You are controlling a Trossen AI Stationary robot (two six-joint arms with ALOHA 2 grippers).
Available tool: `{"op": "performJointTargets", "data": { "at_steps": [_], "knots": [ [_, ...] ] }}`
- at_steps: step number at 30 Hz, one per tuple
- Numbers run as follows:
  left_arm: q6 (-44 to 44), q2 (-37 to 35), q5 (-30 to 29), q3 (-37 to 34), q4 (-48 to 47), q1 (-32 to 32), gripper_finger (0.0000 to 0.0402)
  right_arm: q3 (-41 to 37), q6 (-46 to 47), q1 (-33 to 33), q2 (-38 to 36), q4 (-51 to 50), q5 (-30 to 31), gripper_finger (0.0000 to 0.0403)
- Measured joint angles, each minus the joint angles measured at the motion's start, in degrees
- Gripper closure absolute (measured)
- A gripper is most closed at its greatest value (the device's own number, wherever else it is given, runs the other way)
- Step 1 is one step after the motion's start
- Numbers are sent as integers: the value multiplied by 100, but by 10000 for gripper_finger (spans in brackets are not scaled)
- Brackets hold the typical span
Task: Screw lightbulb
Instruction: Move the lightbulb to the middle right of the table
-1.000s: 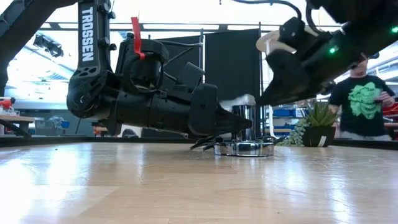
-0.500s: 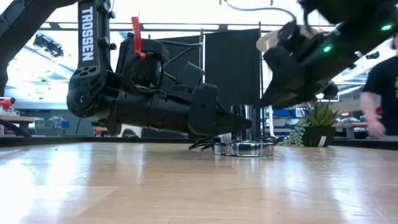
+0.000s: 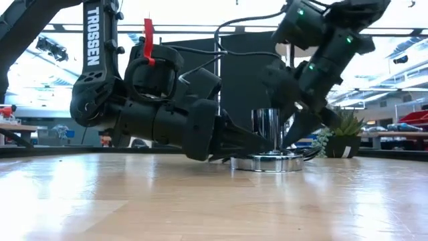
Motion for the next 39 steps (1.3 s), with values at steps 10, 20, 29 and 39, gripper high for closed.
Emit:
{"op": "performJointTargets", "data": {
  "at_steps": [10, 20, 29, 39],
  "knots": [
    [-9, 1, -66, 0, -1, 22, 161, 986, -19, -100, 279, -1113, -256, 140],
    [-93, 1, -83, 0, 14, 24, 161, 1504, -542, -64, 863, -1271, -576, 118],
    [-121, 1, -84, 0, 16, 27, 161, 1512, 9, -322, 914, -1256, -1069, 60],
    [-139, 1, -93, 0, 14, 28, 161, 1516, 490, -615, 1326, -1439, -847, 57]
  ]
}}
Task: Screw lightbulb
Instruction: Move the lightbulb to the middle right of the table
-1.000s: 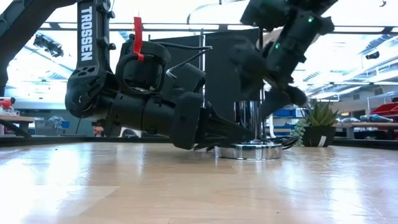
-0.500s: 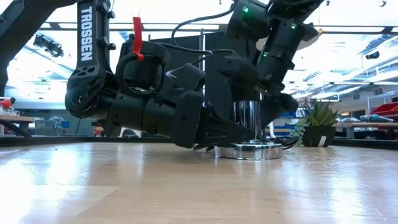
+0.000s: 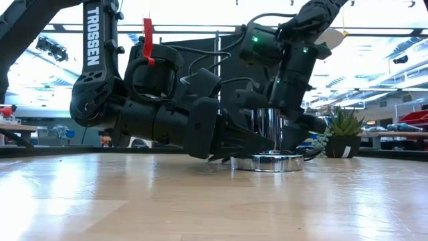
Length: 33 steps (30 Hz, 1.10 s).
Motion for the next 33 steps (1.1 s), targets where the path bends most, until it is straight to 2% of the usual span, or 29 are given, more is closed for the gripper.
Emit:
{"op": "performJointTargets", "data": {
  "at_steps": [4, 7, 16, 20, 28, 31, 33],
  "knots": [
    [1, 0, -2, 0, 0, 0, 161, -1, -167, -25, -52, -87, -2, 60],
    [4, 0, -3, 0, 0, 0, 161, -6, -273, -25, -157, -91, 42, 79],
    [8, 0, -60, 0, -2, 4, 161, -6, -627, -25, -163, -117, 57, 196],
    [11, 0, -79, 0, -4, 7, 161, -6, -795, -51, -163, -148, 59, 235],
    [18, 0, -96, 0, -24, 9, 161, 25, -1303, -62, -213, -257, 45, 249],
    [22, 0, -96, 0, -24, 11, 161, 337, -1541, -62, -355, -651, 94, 250],
    [22, 0, -96, 0, -24, 13, 161, 610, -1718, -62, -480, -1015, 367, 250]
  ]
}}
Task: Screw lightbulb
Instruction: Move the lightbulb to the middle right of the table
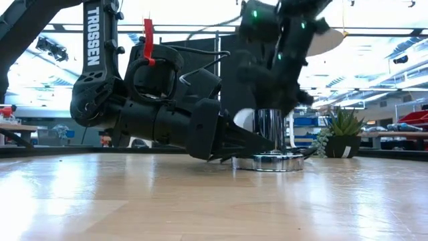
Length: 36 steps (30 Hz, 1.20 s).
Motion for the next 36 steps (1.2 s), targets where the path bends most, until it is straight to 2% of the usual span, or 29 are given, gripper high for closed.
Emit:
{"op": "performJointTargets", "data": {
  "at_steps": [3, 8, 13, 16, 21, 25, 32, 36],
  "knots": [
    [0, 0, 2, 0, 0, 5, 161, 367, -155, 17, -100, -569, 339, 250],
    [0, 0, 2, 0, 0, 5, 161, 638, 181, 119, -180, -1600, 304, 251],
    [-2, 0, 4, 0, -12, 5, 161, 634, 1418, 718, -181, -2724, 56, 251],
    [-2, 0, 2, 0, -17, 5, 161, 620, 2196, 1190, -183, -2894, 21, 251],
    [-4, 0, 1, 0, 2, 5, 161, 273, 2934, 1743, -186, -2714, -57, 251],
    [-3, 0, 0, 0, 4, 5, 161, -332, 3092, 1990, -287, -2028, -45, 255],
    [-20, -11, 0, 0, -11, 5, 161, -1814, 3657, 2179, -1161, -314, 11, 258],
    [-20, -11, -1, 0, -9, 5, 161, -2369, 4153, 2388, -1553, 31, 61, 257]
  ]
}}
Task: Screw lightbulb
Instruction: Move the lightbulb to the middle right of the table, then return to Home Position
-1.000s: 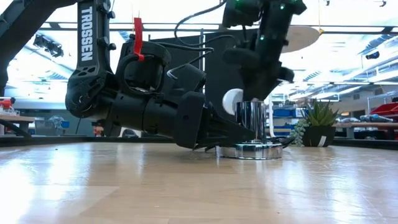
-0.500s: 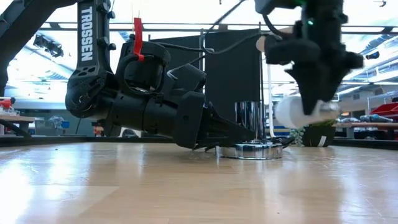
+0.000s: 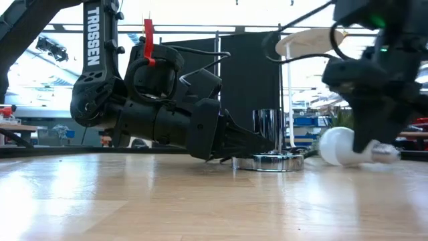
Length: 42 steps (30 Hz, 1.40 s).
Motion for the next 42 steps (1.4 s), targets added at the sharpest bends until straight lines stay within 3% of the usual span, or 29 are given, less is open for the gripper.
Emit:
{"op": "performJointTargets", "data": {
  "at_steps": [13, 19, 29, 42],
  "knots": [
    [32, -2, 1, 0, -10, 0, 161, -359, 87, 335, -59, 498, 250, 235],
    [12, -15, 9, -1, -17, 0, 158, -387, 76, 328, -90, 368, 320, 192],
    [24, -408, 173, -211, -364, 0, 118, -383, 67, 341, -393, 160, 252, 122],
    [291, -762, 42, -623, 58, -13, 115, -378, 56, 429, -1112, -173, 488, 118]
  ]
}}
